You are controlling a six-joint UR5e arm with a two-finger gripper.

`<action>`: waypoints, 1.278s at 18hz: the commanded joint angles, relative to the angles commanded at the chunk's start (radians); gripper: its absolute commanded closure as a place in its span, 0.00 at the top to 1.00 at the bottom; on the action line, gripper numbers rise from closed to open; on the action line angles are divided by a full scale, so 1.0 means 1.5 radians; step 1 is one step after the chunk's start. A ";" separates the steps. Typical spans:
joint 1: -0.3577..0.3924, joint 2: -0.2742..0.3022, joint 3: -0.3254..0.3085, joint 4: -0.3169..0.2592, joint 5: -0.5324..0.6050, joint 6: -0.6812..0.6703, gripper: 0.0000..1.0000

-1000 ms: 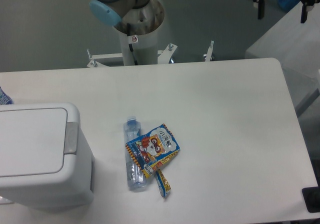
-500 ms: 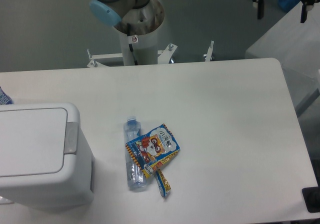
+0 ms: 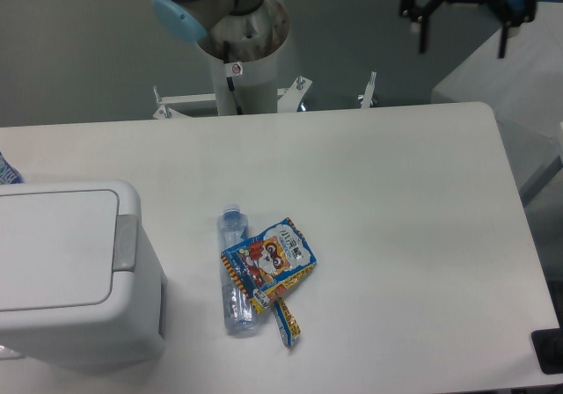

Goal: Open the trash can
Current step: 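Move the open gripper down toward the white trash bin's lid edge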

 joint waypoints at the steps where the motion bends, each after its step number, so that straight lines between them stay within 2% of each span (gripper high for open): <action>1: -0.018 -0.001 0.000 0.008 -0.001 -0.064 1.00; 5: -0.097 -0.022 -0.004 0.094 0.001 -0.266 1.00; 7: -0.122 -0.029 -0.005 0.121 0.003 -0.336 1.00; 9: -0.140 -0.034 -0.006 0.125 0.002 -0.369 1.00; 13: -0.180 -0.050 -0.007 0.125 0.004 -0.380 1.00; 16: -0.219 -0.076 -0.010 0.128 0.011 -0.463 1.00; 19: -0.237 -0.095 -0.014 0.171 0.009 -0.548 1.00; 23: -0.276 -0.129 -0.013 0.205 0.011 -0.650 1.00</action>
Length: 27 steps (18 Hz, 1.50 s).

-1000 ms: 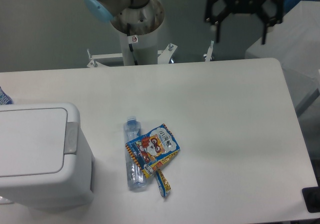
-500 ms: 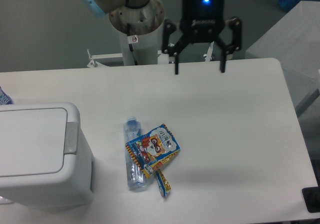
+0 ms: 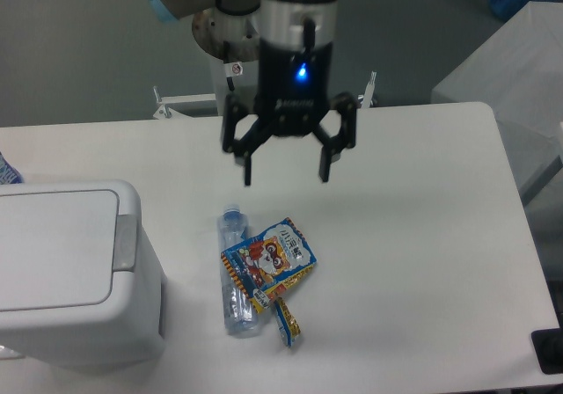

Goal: Open the trash can
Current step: 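Move the open gripper down toward the white trash bin's lid edge, then hook the gripper finger under the lid edge of the trash bin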

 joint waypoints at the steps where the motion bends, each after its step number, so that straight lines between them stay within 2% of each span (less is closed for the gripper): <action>1: -0.005 -0.005 0.000 0.002 0.000 -0.006 1.00; 9: -0.054 -0.020 0.000 0.005 0.000 -0.056 1.00; 13: -0.069 -0.028 0.000 0.027 0.000 -0.091 1.00; 27: -0.104 -0.032 -0.021 0.025 0.017 -0.094 1.00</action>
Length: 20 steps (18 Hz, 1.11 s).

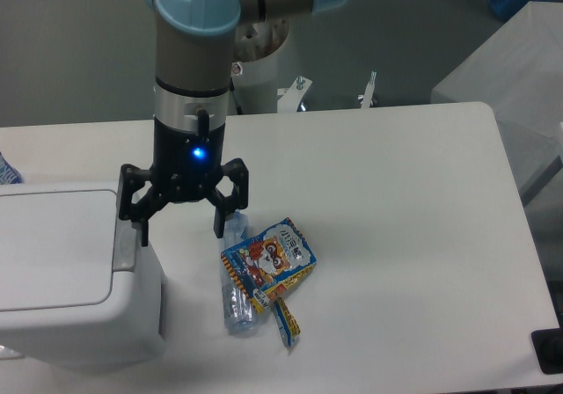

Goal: Open the trash can
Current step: 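Hook the gripper finger under the lid edge of the trash bin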

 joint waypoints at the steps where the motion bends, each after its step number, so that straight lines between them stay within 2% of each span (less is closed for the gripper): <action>1: -0.001 0.000 -0.001 0.001 -0.001 -0.002 1.00; 3: -0.001 0.000 0.000 0.002 -0.001 -0.023 1.00; 20: -0.006 -0.005 -0.007 0.002 -0.001 -0.027 1.00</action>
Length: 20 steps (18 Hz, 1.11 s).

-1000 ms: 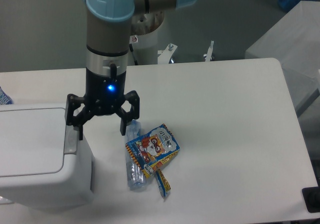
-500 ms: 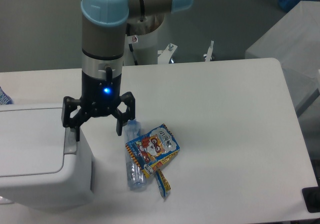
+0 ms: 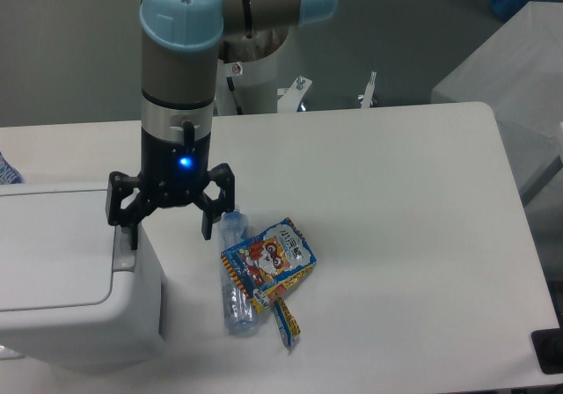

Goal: Open the trash can
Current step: 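Lift the gripper upward to swing the bin lid open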

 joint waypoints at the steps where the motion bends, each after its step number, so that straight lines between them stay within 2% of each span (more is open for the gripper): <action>1: 0.000 -0.001 0.001 0.000 0.000 0.000 1.00; 11: 0.000 -0.003 0.005 0.001 0.000 0.000 1.00; 16: 0.007 -0.003 0.079 0.001 0.005 0.015 1.00; 20: 0.051 0.004 0.110 -0.002 0.016 0.124 1.00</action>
